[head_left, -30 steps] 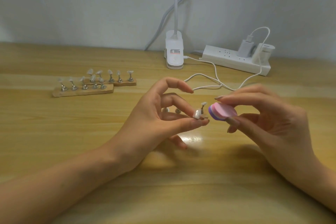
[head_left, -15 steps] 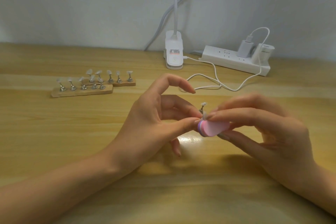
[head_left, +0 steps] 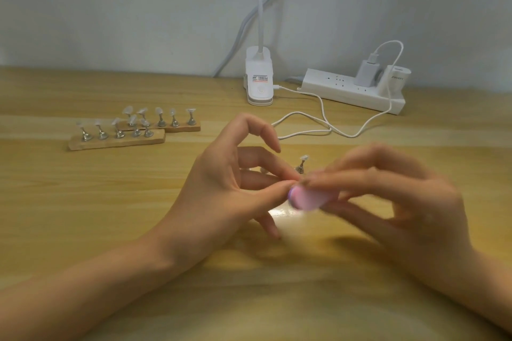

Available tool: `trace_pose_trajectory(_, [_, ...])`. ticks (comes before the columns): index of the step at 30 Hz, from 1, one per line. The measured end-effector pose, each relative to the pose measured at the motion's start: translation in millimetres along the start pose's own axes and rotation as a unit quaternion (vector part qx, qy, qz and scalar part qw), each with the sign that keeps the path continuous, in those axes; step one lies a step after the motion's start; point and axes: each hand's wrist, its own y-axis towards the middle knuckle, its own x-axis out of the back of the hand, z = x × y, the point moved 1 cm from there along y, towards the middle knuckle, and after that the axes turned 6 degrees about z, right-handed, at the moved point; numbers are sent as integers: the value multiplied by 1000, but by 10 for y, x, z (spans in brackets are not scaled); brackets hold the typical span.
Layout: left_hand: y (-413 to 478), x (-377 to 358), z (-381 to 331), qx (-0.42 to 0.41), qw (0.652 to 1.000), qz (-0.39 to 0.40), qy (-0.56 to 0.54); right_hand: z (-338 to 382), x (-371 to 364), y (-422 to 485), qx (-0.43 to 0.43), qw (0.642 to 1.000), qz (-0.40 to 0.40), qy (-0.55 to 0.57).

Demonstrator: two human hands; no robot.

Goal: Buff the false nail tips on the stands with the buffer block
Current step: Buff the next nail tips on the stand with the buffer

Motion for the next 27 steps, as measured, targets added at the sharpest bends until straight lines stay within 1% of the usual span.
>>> trace_pose_trajectory(3, [-12, -6, -29, 1, 1000, 8, -29, -51, 58, 18, -38, 998, -43, 26])
trace_pose_trajectory(6, [-29, -14, -41, 9, 999, 12, -38, -59, 64, 4, -30, 999, -42, 16])
trace_pose_trajectory(9, [-23, -25, -43, 9, 999, 18, -46, -40, 71, -1, -32, 998, -45, 38])
trace_pose_trajectory(11, [-18, -24, -38, 11, 999, 16, -47, -2, 30, -7, -16, 999, -28, 40])
trace_pose_trajectory(13, [-21, -28, -31, 11, 999, 15, -45, 24, 4, -10, 5, 1000, -9, 18])
trace_pose_trajectory(17, [-39, -34, -24, 7, 998, 34, -45, 22, 40, 6, -17, 999, -25, 22])
trace_pose_trajectory(20, [-36, -34, -21, 6, 998, 33, -48, 46, 5, -14, 14, 1000, 2, 8])
trace_pose_trajectory(24, [-31, -24, -29, 0, 998, 33, -48, -25, 66, 0, -32, 999, -39, 17])
trace_pose_trajectory(27, [-36, -25, -34, -3, 997, 42, -58, -60, 65, -9, -42, 998, -46, 34])
